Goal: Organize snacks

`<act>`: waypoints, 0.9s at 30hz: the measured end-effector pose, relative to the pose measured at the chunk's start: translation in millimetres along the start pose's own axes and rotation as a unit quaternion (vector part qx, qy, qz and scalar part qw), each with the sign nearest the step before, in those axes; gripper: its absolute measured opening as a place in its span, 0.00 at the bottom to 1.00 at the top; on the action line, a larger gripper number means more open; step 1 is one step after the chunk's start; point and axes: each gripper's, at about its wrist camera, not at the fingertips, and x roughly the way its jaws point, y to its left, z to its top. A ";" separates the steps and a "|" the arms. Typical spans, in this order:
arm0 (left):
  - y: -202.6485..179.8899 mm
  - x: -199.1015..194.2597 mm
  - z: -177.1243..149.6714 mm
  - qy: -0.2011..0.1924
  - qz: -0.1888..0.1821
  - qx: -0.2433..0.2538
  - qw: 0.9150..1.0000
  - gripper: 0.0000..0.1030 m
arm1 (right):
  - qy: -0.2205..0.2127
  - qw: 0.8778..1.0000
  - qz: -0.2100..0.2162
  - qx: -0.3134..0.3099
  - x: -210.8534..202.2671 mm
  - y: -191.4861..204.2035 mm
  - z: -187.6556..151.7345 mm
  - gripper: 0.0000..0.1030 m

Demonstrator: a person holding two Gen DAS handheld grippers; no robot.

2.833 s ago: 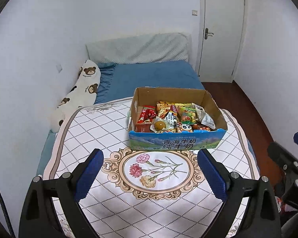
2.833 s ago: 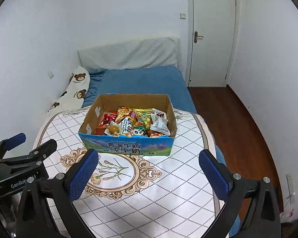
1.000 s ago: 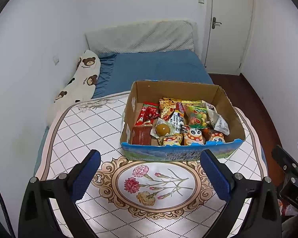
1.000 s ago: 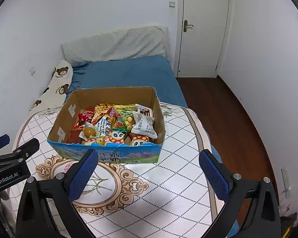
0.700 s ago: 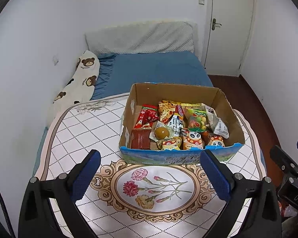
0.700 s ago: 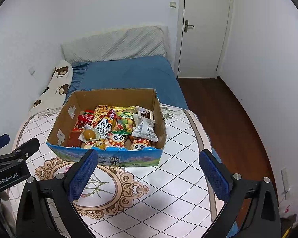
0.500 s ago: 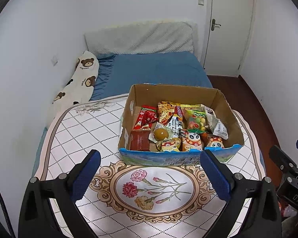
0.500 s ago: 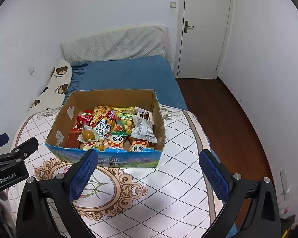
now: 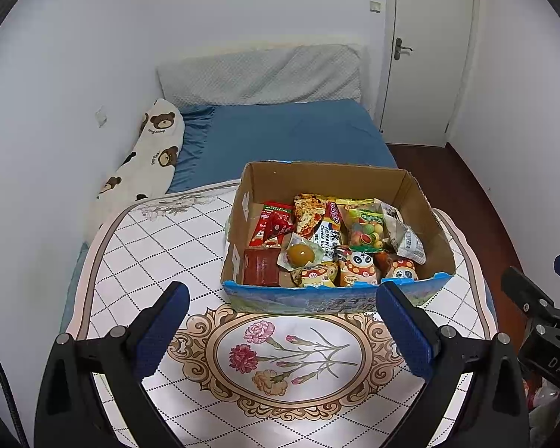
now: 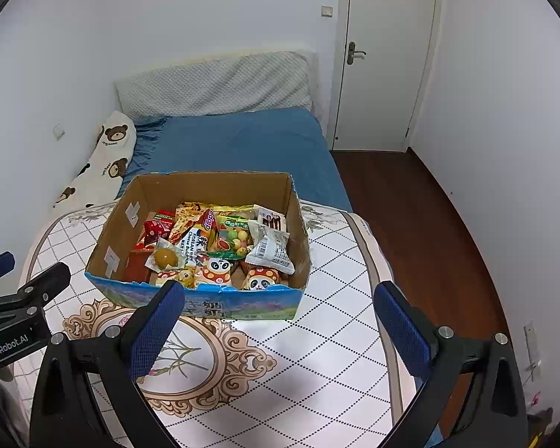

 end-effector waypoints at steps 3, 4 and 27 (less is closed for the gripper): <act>-0.1 -1.3 0.3 0.000 -0.002 0.000 1.000 1.00 | -0.002 1.000 0.000 -0.001 -1.4 0.4 0.5 1.00; 0.0 -2.3 0.2 -0.001 -0.002 0.000 1.000 1.00 | -0.002 1.000 0.000 -0.001 -2.1 0.4 0.7 1.00; -1.1 -8.8 -7.1 -0.002 -0.003 0.003 1.000 1.00 | -0.003 1.000 0.011 0.002 -9.7 -2.6 -2.4 1.00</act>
